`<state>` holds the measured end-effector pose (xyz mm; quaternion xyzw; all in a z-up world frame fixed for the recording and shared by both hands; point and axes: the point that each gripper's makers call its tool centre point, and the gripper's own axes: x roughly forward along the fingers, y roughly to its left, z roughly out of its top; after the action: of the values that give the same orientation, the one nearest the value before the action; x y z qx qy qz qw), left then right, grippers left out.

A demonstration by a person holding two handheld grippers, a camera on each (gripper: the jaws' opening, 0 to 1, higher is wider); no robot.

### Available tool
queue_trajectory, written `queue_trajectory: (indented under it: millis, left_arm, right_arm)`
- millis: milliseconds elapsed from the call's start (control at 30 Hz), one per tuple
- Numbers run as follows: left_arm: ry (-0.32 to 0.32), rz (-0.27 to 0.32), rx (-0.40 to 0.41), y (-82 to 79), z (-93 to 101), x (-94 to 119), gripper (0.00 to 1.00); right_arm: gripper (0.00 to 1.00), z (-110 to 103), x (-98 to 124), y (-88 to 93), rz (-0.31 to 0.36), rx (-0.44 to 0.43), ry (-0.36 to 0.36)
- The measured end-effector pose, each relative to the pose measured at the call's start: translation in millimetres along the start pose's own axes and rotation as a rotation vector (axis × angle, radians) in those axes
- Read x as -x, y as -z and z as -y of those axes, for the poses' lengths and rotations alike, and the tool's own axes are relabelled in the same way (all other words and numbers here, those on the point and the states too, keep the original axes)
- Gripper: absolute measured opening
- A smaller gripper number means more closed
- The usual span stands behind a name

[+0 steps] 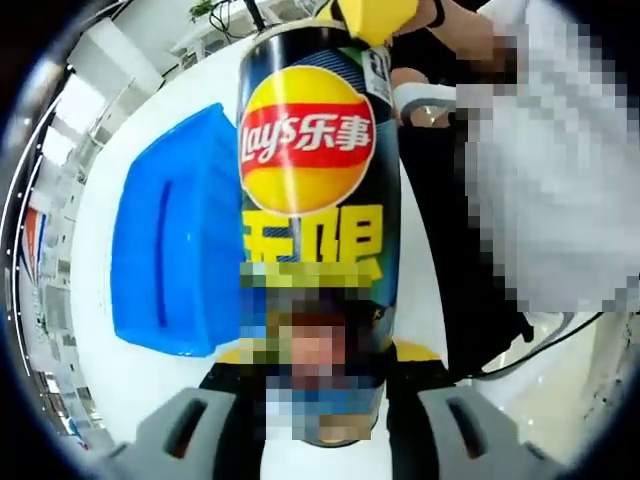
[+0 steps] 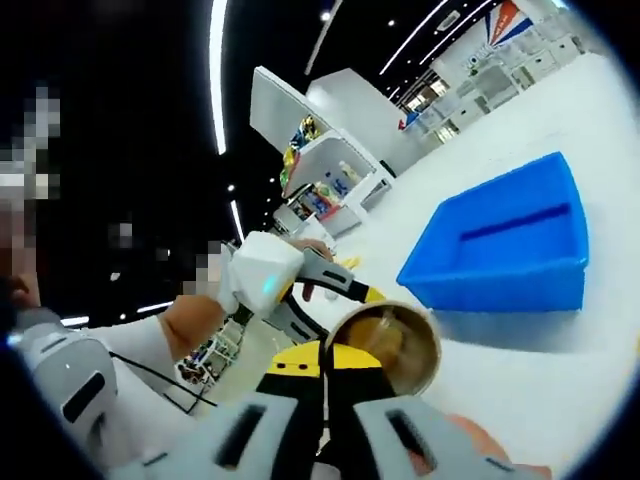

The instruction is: Open the lid of the chip container on the table, take out the chips, place them into the box in front of the container, and close the lid

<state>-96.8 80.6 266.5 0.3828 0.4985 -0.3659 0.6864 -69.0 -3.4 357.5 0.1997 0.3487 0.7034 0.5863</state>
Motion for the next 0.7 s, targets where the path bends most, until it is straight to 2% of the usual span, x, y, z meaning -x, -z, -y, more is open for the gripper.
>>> queue_trajectory:
  millis: [67, 133, 267, 367, 400, 567, 700]
  left_arm:
    - [0.022, -0.033, 0.018, 2.1, 3.1, -4, 0.47]
    - [0.036, -0.043, 0.019, 1.2, 4.6, -9, 0.47]
    - [0.043, -0.092, 0.036, 4.1, 1.5, -11, 0.47]
    - [0.054, -0.131, 0.086, 8.7, 3.8, -13, 0.47]
    - [0.082, -0.161, 0.115, 12.1, 7.6, -14, 0.47]
    - [0.046, -0.199, 0.069, 19.1, 1.3, -20, 0.47]
    - [0.058, -0.211, 0.08, 23.2, 0.2, -22, 0.47]
  right_arm:
    - [0.0, 9, 2, 3.0, 0.005, -0.014, 0.003]
    - [0.0, 11, 1, 8.1, 0.0, -0.04, -0.015]
    - [0.0, 24, 2, 10.8, -0.007, -0.076, -0.029]
    - [0.0, 36, 3, 15.6, -0.02, -0.07, -0.009]
    - [0.0, 41, 2, 19.6, -0.032, -0.074, -0.006]
    - [0.0, 53, 1, 30.8, -0.051, -0.114, -0.015]
    - [0.0, 61, 0, 37.9, -0.057, -0.138, -0.008]
